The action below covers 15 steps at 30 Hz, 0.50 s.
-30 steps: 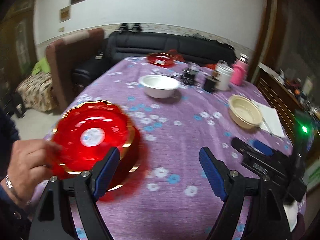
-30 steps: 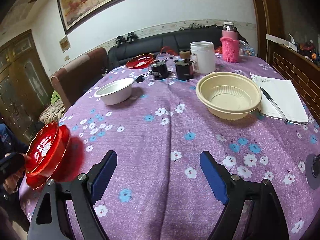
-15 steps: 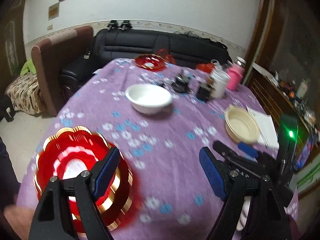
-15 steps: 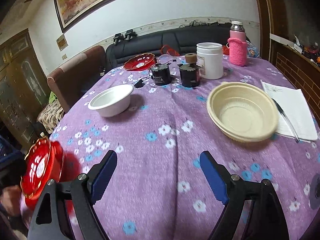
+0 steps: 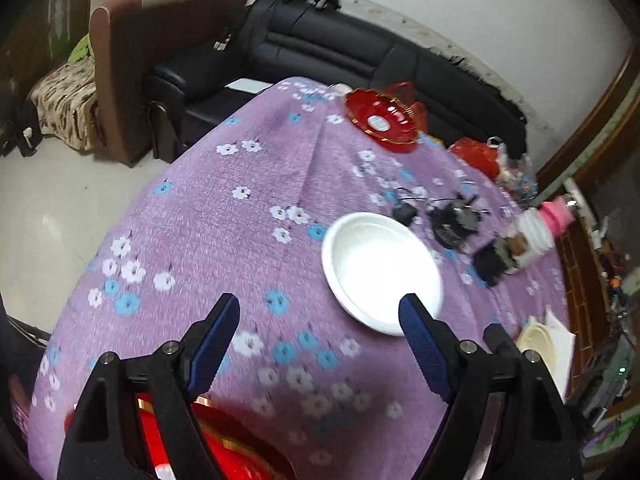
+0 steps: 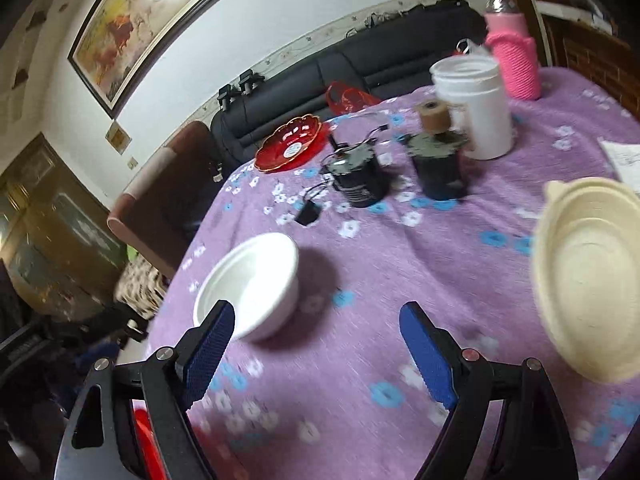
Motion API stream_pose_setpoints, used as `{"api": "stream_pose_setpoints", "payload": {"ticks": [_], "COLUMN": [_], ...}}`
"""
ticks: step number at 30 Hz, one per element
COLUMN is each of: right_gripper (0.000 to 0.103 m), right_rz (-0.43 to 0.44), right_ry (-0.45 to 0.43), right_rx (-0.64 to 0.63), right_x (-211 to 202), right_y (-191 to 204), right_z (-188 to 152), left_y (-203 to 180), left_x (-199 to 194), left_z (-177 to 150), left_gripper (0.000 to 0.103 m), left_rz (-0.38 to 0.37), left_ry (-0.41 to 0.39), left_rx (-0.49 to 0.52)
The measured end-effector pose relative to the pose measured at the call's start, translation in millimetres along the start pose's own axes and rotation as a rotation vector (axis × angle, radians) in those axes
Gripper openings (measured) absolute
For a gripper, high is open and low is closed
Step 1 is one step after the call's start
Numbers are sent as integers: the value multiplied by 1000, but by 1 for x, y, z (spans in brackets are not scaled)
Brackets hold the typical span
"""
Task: Organize plates and bowls
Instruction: 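Grasp the small white bowl rim with both tools and lift it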
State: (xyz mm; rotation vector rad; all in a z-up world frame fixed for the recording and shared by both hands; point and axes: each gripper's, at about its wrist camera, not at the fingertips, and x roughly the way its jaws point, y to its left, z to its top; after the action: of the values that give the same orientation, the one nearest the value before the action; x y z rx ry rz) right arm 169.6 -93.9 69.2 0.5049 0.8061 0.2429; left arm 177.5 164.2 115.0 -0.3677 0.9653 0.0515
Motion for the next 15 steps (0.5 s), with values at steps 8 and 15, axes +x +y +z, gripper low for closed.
{"api": "stream_pose_setpoints", "payload": {"ticks": [8,15], "right_gripper": [60,60], "right_rz": [44,102], "right_ry": [38,66], "right_rx": [34,17], "right_x": [48,60], "right_y": [-5,-5], "right_z": [-11,-8], "left_y": [-2,-16], "left_x": [62,109], "left_z": [25,29], "left_gripper": [81,81], "left_rz": [61,61], "left_ry": [104,170], "left_rx": [-13,4]}}
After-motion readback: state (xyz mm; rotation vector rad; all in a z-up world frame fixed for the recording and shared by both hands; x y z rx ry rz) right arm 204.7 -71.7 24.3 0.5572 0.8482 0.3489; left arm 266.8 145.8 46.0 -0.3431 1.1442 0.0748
